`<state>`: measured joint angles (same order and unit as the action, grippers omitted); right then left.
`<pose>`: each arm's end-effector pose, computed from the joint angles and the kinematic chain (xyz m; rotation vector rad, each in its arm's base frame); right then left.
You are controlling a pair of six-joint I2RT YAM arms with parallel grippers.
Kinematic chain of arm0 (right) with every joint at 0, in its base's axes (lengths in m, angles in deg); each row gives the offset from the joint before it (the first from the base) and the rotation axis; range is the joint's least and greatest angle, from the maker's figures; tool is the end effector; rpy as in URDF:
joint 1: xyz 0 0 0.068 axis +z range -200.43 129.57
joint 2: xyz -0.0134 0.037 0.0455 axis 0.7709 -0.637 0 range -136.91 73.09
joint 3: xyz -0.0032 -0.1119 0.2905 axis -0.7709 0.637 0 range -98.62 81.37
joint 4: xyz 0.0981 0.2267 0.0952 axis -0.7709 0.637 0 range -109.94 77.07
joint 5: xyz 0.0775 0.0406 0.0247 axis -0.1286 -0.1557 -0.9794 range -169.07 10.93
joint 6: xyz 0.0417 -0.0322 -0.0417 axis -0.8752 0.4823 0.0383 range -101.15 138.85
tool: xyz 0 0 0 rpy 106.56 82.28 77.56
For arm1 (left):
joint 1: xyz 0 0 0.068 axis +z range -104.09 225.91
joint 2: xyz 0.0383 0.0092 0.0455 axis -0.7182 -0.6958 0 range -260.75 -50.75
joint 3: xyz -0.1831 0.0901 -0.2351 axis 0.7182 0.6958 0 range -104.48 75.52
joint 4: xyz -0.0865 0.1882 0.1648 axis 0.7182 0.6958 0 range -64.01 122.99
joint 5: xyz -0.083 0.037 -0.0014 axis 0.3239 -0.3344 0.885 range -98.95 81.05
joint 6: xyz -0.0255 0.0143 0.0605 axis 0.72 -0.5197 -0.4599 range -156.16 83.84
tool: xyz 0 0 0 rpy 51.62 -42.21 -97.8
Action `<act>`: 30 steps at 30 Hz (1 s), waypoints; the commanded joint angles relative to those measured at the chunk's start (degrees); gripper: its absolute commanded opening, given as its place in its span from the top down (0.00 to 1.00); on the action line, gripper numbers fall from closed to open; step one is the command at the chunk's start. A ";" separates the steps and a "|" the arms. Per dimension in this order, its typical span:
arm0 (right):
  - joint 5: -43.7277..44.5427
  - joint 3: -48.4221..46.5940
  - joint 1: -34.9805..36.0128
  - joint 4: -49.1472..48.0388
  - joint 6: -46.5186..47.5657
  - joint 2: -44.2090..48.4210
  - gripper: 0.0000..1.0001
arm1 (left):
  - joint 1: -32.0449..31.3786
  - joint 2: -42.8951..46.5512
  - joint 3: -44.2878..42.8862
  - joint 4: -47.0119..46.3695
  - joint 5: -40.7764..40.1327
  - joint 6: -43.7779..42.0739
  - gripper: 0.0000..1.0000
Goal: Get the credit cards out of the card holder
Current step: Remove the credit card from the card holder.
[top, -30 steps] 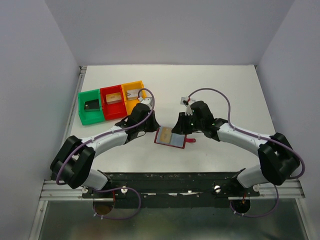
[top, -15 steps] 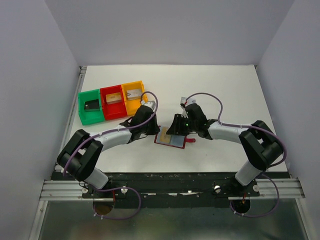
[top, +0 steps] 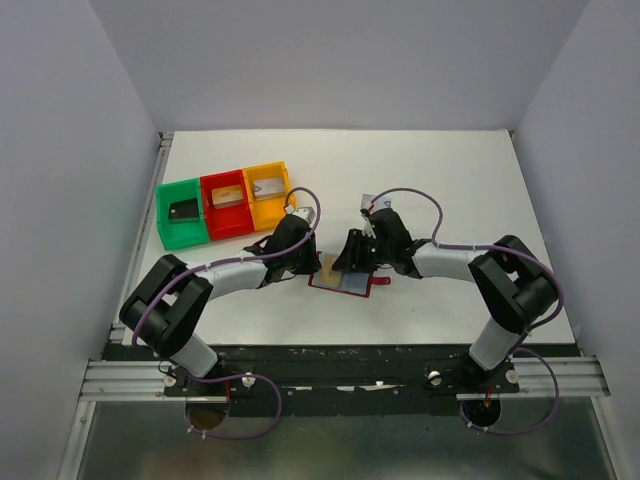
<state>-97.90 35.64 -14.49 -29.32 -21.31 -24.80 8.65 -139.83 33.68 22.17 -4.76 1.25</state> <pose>0.2758 0.2212 0.1701 -0.0893 2.5066 1.0007 0.2527 -0.1971 0.1878 0.0353 2.4442 -0.7090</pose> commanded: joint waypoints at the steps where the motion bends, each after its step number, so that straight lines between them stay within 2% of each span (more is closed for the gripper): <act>1: -1.03 1.09 -0.52 -1.51 -0.36 -1.43 0.50 | -0.45 -0.66 0.62 0.12 -0.32 0.03 1.00; 6: -2.61 1.52 -1.40 -2.74 -1.93 -2.48 0.50 | -0.62 -1.10 0.71 0.21 -0.49 0.21 1.00; 20: -9.29 5.74 -3.60 -14.16 -9.49 -2.93 0.49 | -1.42 -1.63 2.73 -0.76 -0.58 1.26 1.00; 30: -13.86 6.63 -3.95 -21.28 -12.83 -5.12 0.52 | -1.94 -1.45 4.31 -1.63 -0.23 2.05 1.00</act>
<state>-107.78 41.43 -18.60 -45.17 -32.13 -28.08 7.78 -140.74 35.90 18.98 -4.92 2.67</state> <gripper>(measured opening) 0.484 0.024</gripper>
